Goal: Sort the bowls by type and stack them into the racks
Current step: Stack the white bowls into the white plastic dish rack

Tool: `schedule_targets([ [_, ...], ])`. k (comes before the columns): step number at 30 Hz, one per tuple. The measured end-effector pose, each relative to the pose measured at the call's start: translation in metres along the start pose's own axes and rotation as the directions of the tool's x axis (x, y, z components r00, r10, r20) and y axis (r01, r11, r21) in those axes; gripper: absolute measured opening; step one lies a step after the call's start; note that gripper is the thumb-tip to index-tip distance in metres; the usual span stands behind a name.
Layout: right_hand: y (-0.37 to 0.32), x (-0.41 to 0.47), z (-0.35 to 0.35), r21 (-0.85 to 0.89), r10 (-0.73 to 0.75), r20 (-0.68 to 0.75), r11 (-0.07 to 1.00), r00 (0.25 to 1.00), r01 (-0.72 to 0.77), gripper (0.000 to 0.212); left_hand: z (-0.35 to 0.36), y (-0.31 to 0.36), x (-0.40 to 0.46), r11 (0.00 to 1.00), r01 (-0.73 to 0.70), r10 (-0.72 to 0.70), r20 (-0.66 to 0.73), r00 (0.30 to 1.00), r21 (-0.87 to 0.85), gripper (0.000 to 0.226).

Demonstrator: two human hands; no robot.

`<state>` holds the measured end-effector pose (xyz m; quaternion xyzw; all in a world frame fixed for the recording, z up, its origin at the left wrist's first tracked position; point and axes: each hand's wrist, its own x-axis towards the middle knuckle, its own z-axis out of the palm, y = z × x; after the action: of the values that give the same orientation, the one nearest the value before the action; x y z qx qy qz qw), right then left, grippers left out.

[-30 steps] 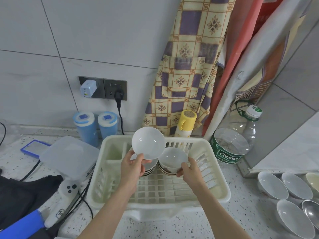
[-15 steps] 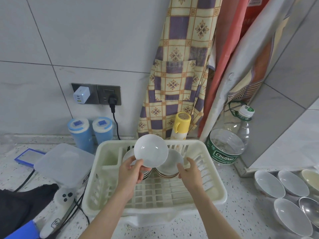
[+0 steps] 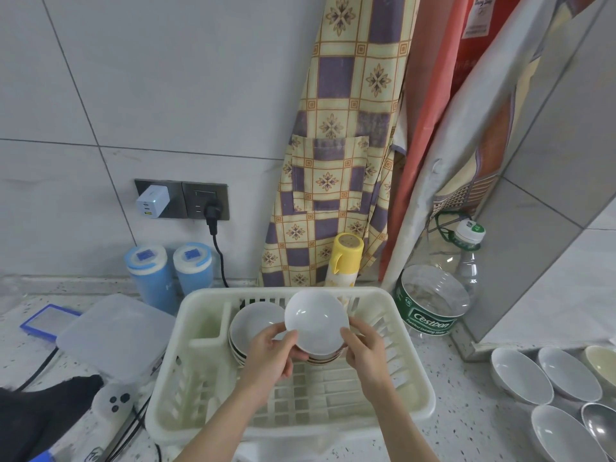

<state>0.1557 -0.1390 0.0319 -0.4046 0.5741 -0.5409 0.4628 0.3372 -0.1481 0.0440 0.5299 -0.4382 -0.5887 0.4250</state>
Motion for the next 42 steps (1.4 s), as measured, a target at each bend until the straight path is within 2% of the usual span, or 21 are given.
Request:
schedule_targets([
  [2,0.002,0.002,-0.002,-0.006,0.014,-0.016,1.000,1.000,-0.014,0.038,-0.001,-0.002,0.001,1.000,-0.011,0.010,0.021,1.000,0.022,0.025],
  [8,0.002,0.000,-0.001,-0.204,-0.065,-0.068,0.978,0.996,0.050,0.035,0.002,-0.009,0.001,0.988,-0.138,0.133,0.074,0.988,0.068,0.049],
  [13,0.002,0.000,-0.002,-0.250,-0.102,-0.142,0.966,0.985,0.064,0.033,-0.002,-0.022,0.004,0.918,-0.299,0.282,0.102,0.954,0.260,0.057],
  [17,0.002,-0.002,-0.002,-0.301,-0.129,-0.159,0.951,0.979,0.077,0.031,-0.003,-0.030,0.005,0.898,-0.293,0.271,0.112,0.956,0.327,0.057],
  [22,0.006,-0.001,-0.002,-0.369,-0.063,-0.143,0.929,0.988,0.006,0.025,-0.005,-0.032,0.006,0.861,-0.290,0.254,0.142,0.957,0.418,0.059],
  [26,0.007,0.001,-0.001,-0.397,-0.026,-0.114,0.918,0.993,-0.022,0.025,-0.004,-0.034,0.006,0.860,-0.278,0.209,0.203,0.957,0.427,0.063],
  [32,0.007,0.002,-0.001,-0.369,0.018,-0.118,0.928,0.993,-0.061,0.026,-0.005,-0.035,0.008,0.859,-0.264,0.189,0.208,0.960,0.439,0.063],
  [42,0.007,0.001,0.000,-0.384,0.003,-0.105,0.922,0.994,-0.043,0.027,-0.004,-0.041,0.012,0.819,-0.277,0.198,0.206,0.958,0.502,0.061],
])
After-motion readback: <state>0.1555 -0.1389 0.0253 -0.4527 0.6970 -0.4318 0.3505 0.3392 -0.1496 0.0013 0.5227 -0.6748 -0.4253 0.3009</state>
